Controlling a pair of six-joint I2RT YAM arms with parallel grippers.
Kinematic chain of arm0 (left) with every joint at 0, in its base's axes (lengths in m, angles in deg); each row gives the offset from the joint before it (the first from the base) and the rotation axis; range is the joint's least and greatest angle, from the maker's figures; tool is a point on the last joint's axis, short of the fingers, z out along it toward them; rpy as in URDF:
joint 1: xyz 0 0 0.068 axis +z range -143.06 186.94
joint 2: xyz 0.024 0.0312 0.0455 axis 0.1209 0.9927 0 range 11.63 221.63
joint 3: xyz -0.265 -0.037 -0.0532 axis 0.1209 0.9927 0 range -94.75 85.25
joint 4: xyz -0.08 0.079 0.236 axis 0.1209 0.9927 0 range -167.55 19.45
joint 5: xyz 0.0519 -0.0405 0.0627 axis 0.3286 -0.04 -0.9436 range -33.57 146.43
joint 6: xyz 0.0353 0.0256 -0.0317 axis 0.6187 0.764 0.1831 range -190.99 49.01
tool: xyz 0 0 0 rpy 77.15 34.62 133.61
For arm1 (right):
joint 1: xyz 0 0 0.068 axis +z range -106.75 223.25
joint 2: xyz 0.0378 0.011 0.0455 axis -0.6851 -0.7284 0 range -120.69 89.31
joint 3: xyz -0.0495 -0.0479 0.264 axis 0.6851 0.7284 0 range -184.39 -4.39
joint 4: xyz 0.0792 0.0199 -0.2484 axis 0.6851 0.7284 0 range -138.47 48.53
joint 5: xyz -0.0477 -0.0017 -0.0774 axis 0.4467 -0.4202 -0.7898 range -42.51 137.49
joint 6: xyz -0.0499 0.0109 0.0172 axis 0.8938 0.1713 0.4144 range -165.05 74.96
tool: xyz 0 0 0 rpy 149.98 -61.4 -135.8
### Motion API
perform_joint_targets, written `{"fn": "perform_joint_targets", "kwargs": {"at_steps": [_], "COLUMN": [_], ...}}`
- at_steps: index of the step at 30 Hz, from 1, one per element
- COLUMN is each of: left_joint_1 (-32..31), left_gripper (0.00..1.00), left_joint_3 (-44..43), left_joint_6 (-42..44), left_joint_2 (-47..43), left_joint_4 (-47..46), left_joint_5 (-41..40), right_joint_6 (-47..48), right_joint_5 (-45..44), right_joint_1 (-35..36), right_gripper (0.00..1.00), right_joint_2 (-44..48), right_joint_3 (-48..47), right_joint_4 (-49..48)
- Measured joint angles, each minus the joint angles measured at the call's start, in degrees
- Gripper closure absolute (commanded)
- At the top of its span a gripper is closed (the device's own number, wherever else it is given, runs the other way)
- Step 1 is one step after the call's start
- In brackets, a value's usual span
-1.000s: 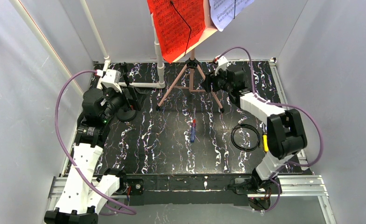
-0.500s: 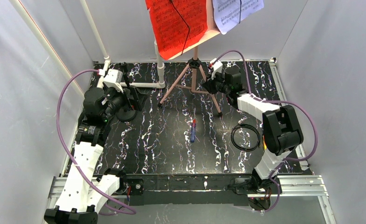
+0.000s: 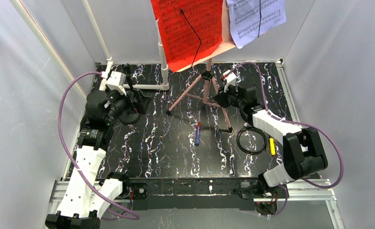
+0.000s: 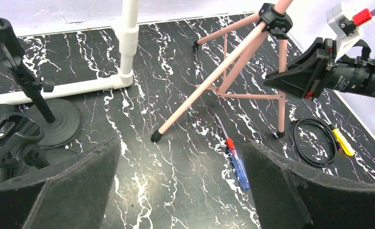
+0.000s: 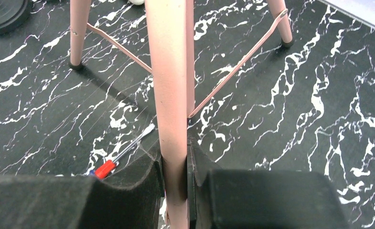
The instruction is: Pack up the instrument practice props
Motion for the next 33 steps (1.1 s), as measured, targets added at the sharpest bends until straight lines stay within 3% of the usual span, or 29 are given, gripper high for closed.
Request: {"fn": "perform_joint_targets", "kwargs": {"at_steps": [9,19,22,28,33], "left_joint_1": [0.00,0.00,0.00,0.00,0.00], "left_gripper": [0.02,0.02,0.02,0.04,0.07], "left_joint_3": [0.22,0.22,0.07,-5.22,-13.99], "left_joint_6": [0.00,0.07,0.09,-1.07,-3.45], "left_joint_2": [-0.87,-1.29,-1.62,-0.96,2.34], "left_joint_4": [0.00,-0.15,0.04,1.77,2.27], "left_joint_5": [0.61,2.71,3.17,5.79,10.54], "right_joint_6": [-2.34,-6.34,-7.52,-9.68,-10.95], "right_joint_5": [-0.83,-1.44,-1.99,-3.13,-3.19], "right_joint_1": [0.00,0.00,0.00,0.04,0.04], "right_gripper": [0.82,0.38,0.31,0.23,0.23], "right_joint_2": [8.46,15.08,19.37,30.53,37.33], "right_joint_3": [6.71,8.55,8.55,7.65,2.03], "right_joint_4": [2.36,7.87,10.10,17.64,24.79]}}
